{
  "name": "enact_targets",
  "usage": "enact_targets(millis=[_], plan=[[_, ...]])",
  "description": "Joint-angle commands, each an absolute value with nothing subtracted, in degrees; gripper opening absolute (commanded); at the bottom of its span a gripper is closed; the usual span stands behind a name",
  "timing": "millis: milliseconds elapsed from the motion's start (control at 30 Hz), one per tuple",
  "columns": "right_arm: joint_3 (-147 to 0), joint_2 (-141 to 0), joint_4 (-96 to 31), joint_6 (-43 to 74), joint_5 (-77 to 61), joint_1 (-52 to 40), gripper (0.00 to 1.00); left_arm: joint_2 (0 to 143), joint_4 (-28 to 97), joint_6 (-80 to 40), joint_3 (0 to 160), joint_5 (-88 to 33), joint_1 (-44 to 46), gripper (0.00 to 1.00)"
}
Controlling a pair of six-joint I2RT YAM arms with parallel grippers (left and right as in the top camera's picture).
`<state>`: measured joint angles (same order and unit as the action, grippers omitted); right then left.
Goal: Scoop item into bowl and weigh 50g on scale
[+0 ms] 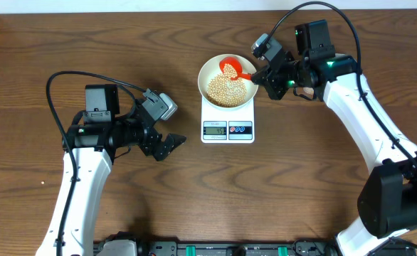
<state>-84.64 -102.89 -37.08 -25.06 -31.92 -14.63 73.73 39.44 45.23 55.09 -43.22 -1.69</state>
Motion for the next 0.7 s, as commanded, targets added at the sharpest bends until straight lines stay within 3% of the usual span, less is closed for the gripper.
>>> enact_targets(millis=[0, 433, 667], plan=[[-85.5, -101.6, -37.3, -26.9, -30.7, -14.7, 0.01, 73.6, 39.6, 45.2, 55.0, -44.1, -1.5, 0.98], [-85.5, -101.6, -36.9, -22.2, -31.0, -14.6, 0.01, 73.6, 39.6, 45.2, 55.0, -44.1, -1.5, 0.98], [-85.5, -101.6, -36.0, -15.9, -40.6, -12.6, 0.01, 73.6, 39.6, 45.2, 55.0, -44.1, -1.5, 0.98]])
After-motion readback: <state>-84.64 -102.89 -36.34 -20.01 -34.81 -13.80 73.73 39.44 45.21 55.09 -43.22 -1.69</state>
